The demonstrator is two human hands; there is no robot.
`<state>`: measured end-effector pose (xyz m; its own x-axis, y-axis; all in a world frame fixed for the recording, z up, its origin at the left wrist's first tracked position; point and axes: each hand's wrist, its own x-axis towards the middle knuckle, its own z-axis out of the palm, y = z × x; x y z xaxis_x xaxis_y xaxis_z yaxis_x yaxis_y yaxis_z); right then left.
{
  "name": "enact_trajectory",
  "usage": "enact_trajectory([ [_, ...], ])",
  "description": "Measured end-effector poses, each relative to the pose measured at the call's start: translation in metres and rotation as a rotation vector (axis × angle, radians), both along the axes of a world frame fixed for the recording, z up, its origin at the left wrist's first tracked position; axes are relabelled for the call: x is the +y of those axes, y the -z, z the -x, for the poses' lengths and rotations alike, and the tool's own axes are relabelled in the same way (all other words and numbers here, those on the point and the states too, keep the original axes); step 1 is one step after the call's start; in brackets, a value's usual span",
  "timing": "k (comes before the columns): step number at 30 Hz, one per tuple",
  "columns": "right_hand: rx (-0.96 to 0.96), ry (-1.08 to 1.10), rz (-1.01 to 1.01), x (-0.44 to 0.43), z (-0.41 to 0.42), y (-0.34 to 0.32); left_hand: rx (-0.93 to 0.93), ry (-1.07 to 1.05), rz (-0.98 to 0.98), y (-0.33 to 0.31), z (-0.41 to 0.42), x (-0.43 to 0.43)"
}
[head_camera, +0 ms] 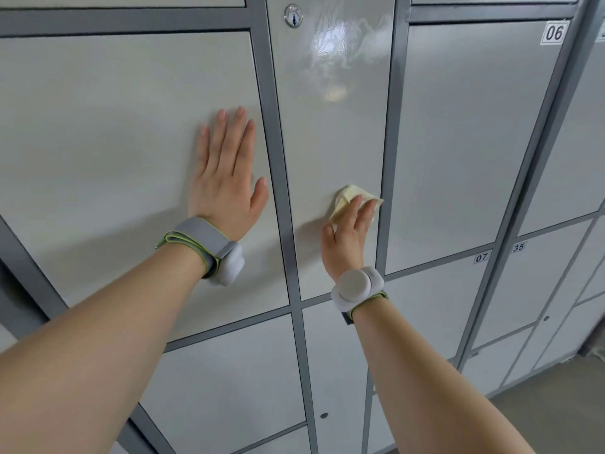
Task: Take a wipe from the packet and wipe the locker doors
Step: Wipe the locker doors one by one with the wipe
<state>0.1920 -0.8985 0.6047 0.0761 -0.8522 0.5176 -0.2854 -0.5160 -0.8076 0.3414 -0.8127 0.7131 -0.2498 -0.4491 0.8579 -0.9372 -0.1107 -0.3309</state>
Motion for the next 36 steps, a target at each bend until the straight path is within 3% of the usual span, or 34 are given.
enact_trajectory([
  [7,0.028,0.023,0.24,-0.017,0.008,-0.031,0.052,-0.083,0.029,0.011,0.002,-0.016],
  [14,0.088,0.049,0.173,-0.02,0.015,0.026,-0.015,-0.164,0.085,0.015,-0.003,-0.022],
  [22,0.115,0.091,0.375,-0.039,0.021,-0.032,-0.022,-0.196,0.106,0.018,-0.003,-0.027],
  [30,0.073,0.145,0.186,-0.034,0.014,0.034,-0.037,-0.212,0.123,0.017,-0.005,-0.029],
  [36,-0.014,0.106,0.227,-0.043,0.02,-0.016,-0.03,-0.218,0.117,0.018,-0.004,-0.028],
])
